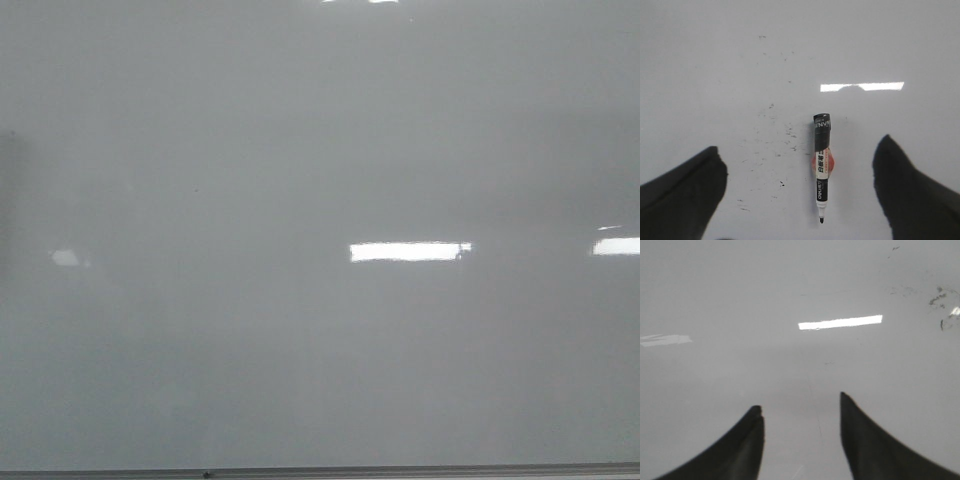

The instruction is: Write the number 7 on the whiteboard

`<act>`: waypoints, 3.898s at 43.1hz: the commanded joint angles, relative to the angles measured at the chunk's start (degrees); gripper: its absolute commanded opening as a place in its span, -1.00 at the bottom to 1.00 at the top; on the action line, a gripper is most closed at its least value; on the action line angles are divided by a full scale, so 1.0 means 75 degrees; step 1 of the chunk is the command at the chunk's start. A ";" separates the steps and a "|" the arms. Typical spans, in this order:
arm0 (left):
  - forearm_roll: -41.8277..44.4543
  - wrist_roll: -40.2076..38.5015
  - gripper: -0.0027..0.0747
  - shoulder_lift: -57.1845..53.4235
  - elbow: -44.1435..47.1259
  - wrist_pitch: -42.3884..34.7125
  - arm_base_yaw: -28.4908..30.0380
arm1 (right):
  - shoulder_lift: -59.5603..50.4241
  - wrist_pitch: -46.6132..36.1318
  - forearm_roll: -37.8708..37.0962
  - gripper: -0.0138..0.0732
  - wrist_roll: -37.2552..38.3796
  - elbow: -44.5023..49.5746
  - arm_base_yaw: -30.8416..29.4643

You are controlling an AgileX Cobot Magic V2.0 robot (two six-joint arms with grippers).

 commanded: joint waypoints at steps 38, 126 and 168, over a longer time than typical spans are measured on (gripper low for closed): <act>-0.0851 0.0601 0.72 0.6296 -0.1367 -0.1593 -0.0524 | 0.0117 -0.0518 0.0047 0.73 -0.0017 -0.0245 0.0089; -0.1447 0.4369 -0.98 0.4833 -0.3509 0.2262 -0.5657 | 0.2313 0.2445 0.0898 0.73 -0.1842 -0.2372 0.2268; -0.1447 0.4443 -0.98 0.4225 -0.3509 0.2350 -0.7937 | 0.7126 0.4430 0.2762 0.72 -0.4892 -0.6565 0.6888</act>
